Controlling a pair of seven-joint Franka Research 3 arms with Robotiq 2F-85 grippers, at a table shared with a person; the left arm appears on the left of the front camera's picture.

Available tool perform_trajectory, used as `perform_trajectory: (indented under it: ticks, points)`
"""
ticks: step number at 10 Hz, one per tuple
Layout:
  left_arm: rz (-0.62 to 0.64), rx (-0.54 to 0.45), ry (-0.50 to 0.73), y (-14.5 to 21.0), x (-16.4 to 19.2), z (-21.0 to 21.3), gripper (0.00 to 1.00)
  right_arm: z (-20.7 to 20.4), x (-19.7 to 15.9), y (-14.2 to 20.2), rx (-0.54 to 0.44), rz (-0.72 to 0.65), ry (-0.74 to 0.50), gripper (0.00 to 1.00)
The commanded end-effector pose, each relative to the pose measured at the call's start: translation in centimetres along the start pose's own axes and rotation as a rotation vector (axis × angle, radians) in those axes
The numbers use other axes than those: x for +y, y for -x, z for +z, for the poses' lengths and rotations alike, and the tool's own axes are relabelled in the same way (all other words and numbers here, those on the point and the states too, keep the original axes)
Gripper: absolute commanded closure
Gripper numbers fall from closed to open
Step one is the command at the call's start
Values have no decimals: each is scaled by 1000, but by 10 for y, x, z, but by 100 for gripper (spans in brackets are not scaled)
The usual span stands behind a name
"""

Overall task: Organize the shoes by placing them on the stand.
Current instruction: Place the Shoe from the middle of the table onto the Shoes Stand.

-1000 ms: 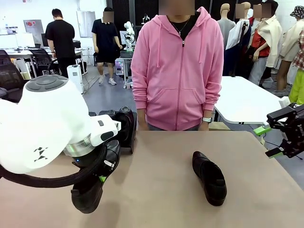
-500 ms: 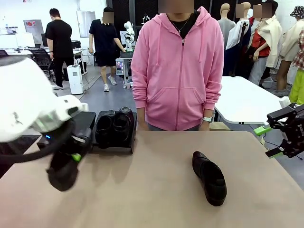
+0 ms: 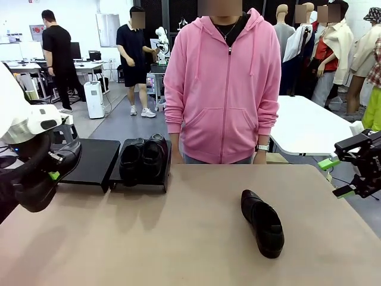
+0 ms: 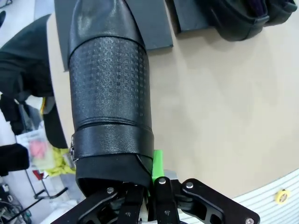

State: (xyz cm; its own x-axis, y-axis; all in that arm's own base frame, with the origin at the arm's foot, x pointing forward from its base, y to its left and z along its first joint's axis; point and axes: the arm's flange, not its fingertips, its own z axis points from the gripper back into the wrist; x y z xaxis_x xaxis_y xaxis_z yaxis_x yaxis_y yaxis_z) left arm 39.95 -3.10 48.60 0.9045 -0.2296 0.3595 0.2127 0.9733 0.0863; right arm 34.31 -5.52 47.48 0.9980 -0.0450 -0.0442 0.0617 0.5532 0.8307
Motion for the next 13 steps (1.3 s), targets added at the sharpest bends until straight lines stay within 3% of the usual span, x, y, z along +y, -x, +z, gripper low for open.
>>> perform_trajectory:
  ticks: [1,3,4,5,7,10,13]
  points:
    - [7,-11,22,6,-12,11,100,3,0,-1,4,27,-6,0]
    - [-3,2,7,1,-4,1,100,3,0,-1,4,27,-6,0]
    - [-3,32,3,-21,-10,-6,100,3,0,-1,4,27,-6,0]
    - [106,55,-18,-61,3,-8,100,3,0,-1,4,27,-6,0]
    - [97,-11,-37,-131,7,-13,100,3,0,-1,4,27,-6,0]
    - [146,-9,-163,-210,18,-56,100,3,0,-1,4,27,-6,0]
    - [181,-5,-189,-238,31,-94,100,3,0,-1,4,27,-6,0]
